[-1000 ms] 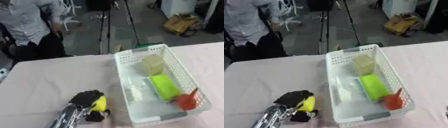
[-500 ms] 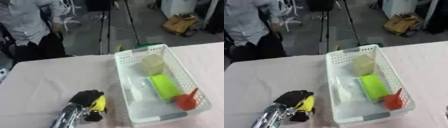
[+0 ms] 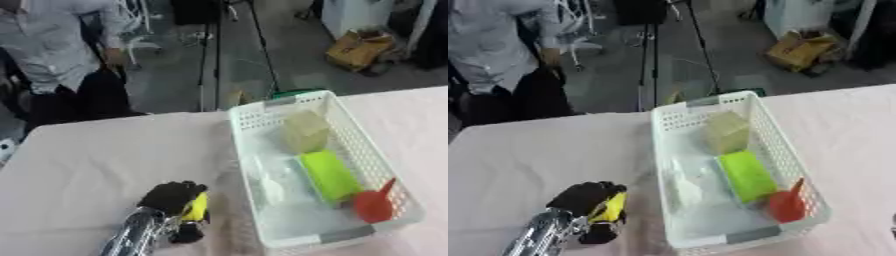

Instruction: Pick up objects on the table and place them in the box.

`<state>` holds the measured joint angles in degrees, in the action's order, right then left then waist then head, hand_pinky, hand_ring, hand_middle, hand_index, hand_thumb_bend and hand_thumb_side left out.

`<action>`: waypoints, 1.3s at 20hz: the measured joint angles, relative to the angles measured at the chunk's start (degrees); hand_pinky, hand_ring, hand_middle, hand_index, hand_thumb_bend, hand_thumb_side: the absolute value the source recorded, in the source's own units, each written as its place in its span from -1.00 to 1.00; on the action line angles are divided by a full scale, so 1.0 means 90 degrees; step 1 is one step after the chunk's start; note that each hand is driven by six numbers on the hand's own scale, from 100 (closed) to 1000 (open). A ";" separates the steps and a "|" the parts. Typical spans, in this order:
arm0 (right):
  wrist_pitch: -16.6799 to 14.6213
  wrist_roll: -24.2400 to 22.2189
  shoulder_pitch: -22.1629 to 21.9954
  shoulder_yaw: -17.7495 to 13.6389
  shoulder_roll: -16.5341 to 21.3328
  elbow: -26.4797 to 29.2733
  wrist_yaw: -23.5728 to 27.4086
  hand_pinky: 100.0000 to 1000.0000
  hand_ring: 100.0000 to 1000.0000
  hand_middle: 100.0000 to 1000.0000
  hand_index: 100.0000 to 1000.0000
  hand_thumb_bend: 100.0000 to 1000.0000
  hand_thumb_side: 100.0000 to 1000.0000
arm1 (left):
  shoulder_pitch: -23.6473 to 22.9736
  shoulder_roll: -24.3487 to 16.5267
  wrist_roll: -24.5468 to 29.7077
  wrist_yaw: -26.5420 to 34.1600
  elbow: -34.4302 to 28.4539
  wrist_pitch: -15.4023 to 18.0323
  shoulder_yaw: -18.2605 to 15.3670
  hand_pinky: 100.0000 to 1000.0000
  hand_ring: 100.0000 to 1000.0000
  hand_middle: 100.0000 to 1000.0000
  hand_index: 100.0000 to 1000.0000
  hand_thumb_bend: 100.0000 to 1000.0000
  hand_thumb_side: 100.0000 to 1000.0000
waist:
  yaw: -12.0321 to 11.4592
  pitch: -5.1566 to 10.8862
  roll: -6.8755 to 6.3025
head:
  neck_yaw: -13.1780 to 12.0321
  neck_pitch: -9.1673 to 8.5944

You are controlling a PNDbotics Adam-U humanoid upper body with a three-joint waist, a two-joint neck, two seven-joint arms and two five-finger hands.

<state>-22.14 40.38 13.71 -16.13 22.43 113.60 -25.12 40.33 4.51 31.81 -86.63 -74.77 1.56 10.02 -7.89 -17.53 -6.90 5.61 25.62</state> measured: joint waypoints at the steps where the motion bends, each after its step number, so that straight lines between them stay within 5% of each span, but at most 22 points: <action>1: 0.0000 0.0000 0.0000 0.0000 0.0000 0.0000 0.0000 0.82 0.71 0.30 0.49 -1.00 1.00 | 0.0000 0.0000 -0.0007 0.0008 -0.0004 -0.0008 0.0000 -0.62 0.44 0.48 0.89 -1.00 -0.04 | 0.0000 0.0000 0.0000 | 0.0000 0.0000; 15: 0.0025 0.0030 0.0000 0.0000 0.0000 0.0000 0.0005 0.82 0.71 0.30 0.49 -1.00 1.00 | -0.0001 0.0000 0.0055 -0.0025 -0.0059 -0.0058 -0.0001 -0.89 0.21 0.36 0.66 -0.90 -0.38 | 0.0004 0.0001 -0.0001 | 0.0023 -0.0002; 26: 0.0041 0.0067 0.0018 -0.0001 0.0001 0.0000 0.0006 0.82 0.71 0.29 0.49 -1.00 1.00 | 0.0001 -0.0005 -0.0043 -0.0011 -0.0301 -0.0112 -0.0039 -1.00 0.04 0.14 0.53 -1.00 -0.49 | 0.0005 0.0001 -0.0003 | 0.0052 -0.0008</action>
<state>-21.77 40.98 13.87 -16.14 22.43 113.60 -25.07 40.34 4.47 31.43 -86.74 -77.48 0.55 9.67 -7.84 -17.53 -6.92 6.07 25.54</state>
